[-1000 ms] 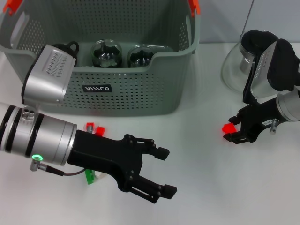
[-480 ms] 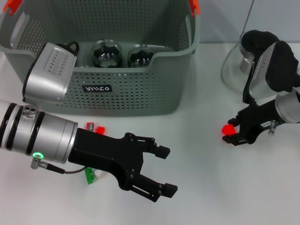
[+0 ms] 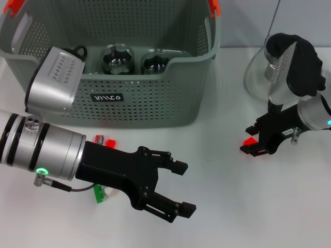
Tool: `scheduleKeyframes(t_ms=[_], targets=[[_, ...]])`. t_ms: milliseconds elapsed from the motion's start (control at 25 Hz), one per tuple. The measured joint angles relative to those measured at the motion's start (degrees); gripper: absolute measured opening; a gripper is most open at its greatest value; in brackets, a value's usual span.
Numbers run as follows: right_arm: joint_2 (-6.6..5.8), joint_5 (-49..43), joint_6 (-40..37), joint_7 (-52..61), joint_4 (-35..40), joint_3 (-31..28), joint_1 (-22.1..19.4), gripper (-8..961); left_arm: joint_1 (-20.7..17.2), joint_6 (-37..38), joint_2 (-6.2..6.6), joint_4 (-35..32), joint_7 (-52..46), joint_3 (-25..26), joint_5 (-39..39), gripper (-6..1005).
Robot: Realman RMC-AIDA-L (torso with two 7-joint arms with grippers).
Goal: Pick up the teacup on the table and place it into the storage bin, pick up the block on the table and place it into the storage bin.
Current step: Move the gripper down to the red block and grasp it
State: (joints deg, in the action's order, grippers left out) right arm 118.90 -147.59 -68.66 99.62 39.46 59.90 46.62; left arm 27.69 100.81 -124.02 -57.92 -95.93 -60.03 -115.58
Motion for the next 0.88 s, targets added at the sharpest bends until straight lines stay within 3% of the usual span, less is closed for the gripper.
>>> scheduleKeyframes(t_ms=[360,880], targets=[[0.02,-2.1,-0.26,3.49,1.41,0.12,0.5,540,-0.08,0.11,0.02,0.0,-0.05,0.0,0.0,944],[0.5,-5.11,-7.21,14.92,6.23,0.15,0.02,540,0.68,1.17,0.93,-0.66,-0.46,-0.03,-0.14,944]])
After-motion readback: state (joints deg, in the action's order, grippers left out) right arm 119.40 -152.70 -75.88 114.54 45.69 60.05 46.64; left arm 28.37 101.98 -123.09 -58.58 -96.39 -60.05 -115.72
